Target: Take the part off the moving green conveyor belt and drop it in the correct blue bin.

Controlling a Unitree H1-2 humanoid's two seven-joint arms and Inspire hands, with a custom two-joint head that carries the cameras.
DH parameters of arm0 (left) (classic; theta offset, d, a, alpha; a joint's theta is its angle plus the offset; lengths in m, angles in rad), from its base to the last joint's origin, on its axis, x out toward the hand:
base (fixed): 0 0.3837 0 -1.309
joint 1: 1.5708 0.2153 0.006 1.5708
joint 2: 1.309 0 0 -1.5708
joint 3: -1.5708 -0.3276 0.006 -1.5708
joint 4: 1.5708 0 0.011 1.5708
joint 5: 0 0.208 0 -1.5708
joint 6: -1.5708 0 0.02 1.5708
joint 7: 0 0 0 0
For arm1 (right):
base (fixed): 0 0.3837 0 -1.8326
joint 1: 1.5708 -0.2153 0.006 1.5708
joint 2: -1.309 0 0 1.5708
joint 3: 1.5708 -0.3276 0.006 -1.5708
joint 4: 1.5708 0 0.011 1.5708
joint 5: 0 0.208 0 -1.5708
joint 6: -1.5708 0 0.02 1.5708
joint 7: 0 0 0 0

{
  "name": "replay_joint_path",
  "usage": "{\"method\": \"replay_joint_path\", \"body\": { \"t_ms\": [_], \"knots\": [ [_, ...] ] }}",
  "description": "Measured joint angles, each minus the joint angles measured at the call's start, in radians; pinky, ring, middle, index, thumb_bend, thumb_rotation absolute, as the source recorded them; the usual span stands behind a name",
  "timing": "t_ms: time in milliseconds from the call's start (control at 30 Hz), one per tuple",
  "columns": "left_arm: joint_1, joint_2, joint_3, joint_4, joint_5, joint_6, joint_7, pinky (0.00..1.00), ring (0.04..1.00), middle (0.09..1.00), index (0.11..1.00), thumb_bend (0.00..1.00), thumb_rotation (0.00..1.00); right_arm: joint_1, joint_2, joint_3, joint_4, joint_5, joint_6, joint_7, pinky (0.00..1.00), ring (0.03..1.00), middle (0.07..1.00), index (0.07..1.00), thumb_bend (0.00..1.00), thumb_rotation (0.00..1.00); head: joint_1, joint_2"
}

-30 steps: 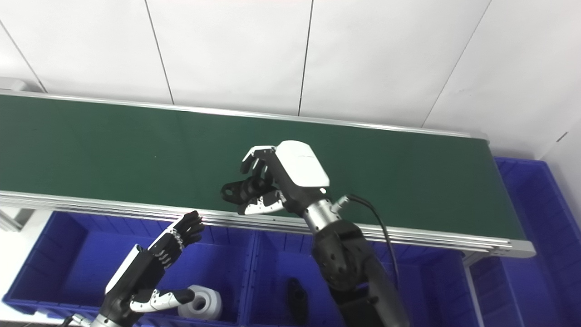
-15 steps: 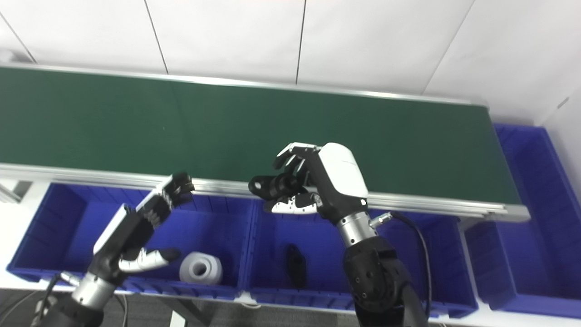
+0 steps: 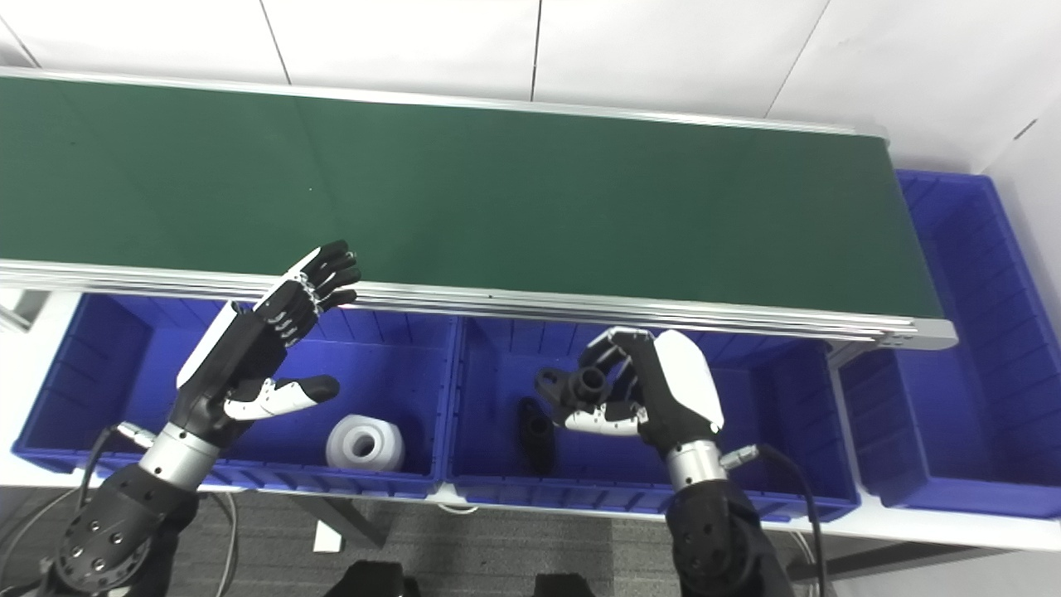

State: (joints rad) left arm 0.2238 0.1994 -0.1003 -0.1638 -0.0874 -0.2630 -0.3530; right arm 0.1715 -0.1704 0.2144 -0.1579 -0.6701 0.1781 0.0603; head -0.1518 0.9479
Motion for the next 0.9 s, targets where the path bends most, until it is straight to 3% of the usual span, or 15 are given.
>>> {"method": "replay_joint_path", "body": {
  "t_ms": [100, 233, 333, 367, 433, 467, 567, 700, 733, 800, 867, 900],
  "knots": [
    [0.001, 0.000, 0.000, -0.006, -0.003, 0.007, 0.000, 0.87, 0.913, 0.943, 0.941, 0.73, 0.49, -0.023, -0.002, 0.007, 0.020, -0.022, 0.003, 0.000, 0.21, 0.288, 0.471, 0.487, 0.53, 0.00, 0.002, 0.014],
    [0.001, 0.001, 0.002, -0.030, -0.004, 0.012, 0.001, 0.88, 0.912, 0.939, 0.937, 0.74, 0.51, -0.074, -0.013, 0.029, 0.074, -0.080, 0.014, 0.002, 0.28, 0.357, 0.415, 0.526, 0.52, 0.00, -0.003, 0.017],
    [0.002, 0.003, 0.004, -0.028, -0.004, 0.012, 0.004, 0.87, 0.911, 0.936, 0.934, 0.73, 0.49, -0.098, -0.029, 0.049, 0.119, -0.110, 0.041, 0.026, 0.43, 0.509, 0.461, 0.523, 0.52, 0.00, -0.006, 0.005],
    [0.002, 0.004, 0.005, -0.026, -0.004, 0.012, 0.004, 0.87, 0.911, 0.937, 0.933, 0.73, 0.48, -0.103, -0.029, 0.053, 0.128, -0.116, 0.058, 0.039, 0.54, 0.619, 0.621, 0.508, 0.51, 0.08, -0.006, 0.005],
    [0.004, 0.008, 0.006, -0.022, -0.004, 0.012, 0.005, 0.88, 0.912, 0.940, 0.937, 0.71, 0.47, -0.112, -0.028, 0.065, 0.136, -0.123, 0.096, 0.070, 0.76, 0.832, 0.845, 0.803, 0.56, 0.30, -0.006, -0.020],
    [0.004, 0.010, 0.005, -0.020, -0.004, 0.012, 0.005, 0.88, 0.913, 0.942, 0.940, 0.70, 0.47, -0.116, -0.029, 0.074, 0.138, -0.125, 0.113, 0.090, 0.88, 0.935, 0.934, 0.895, 0.61, 0.43, -0.006, -0.020],
    [0.005, 0.014, 0.004, -0.007, -0.005, 0.003, 0.003, 0.88, 0.914, 0.945, 0.942, 0.70, 0.47, -0.121, -0.032, 0.098, 0.136, -0.130, 0.144, 0.133, 0.98, 0.989, 0.989, 0.956, 0.66, 0.52, -0.005, -0.034],
    [0.016, 0.021, 0.005, 0.012, -0.017, -0.008, 0.002, 0.88, 0.912, 0.943, 0.941, 0.72, 0.48, -0.102, -0.023, 0.098, 0.104, -0.141, 0.150, 0.101, 1.00, 1.000, 1.000, 0.996, 0.71, 0.62, -0.015, -0.072],
    [0.018, 0.022, 0.005, 0.019, -0.017, -0.017, 0.000, 0.88, 0.913, 0.944, 0.942, 0.72, 0.48, -0.090, -0.018, 0.098, 0.091, -0.142, 0.150, 0.085, 1.00, 1.000, 1.000, 0.998, 0.71, 0.62, -0.015, -0.093],
    [0.019, 0.023, 0.004, 0.042, -0.018, -0.034, -0.003, 0.87, 0.910, 0.941, 0.938, 0.72, 0.47, -0.072, -0.011, 0.101, 0.074, -0.140, 0.150, 0.072, 1.00, 1.000, 1.000, 1.000, 0.71, 0.61, -0.015, -0.098],
    [0.021, 0.024, 0.004, 0.061, -0.023, -0.050, -0.006, 0.87, 0.908, 0.939, 0.936, 0.72, 0.46, -0.045, -0.007, 0.101, 0.059, -0.133, 0.145, 0.044, 1.00, 1.000, 1.000, 1.000, 0.71, 0.61, -0.014, -0.147],
    [0.022, 0.024, 0.004, 0.075, -0.024, -0.066, -0.007, 0.87, 0.908, 0.939, 0.937, 0.72, 0.47, -0.028, -0.007, 0.101, 0.048, -0.127, 0.138, 0.029, 1.00, 1.000, 1.000, 1.000, 0.70, 0.60, -0.014, -0.147]
  ]
}}
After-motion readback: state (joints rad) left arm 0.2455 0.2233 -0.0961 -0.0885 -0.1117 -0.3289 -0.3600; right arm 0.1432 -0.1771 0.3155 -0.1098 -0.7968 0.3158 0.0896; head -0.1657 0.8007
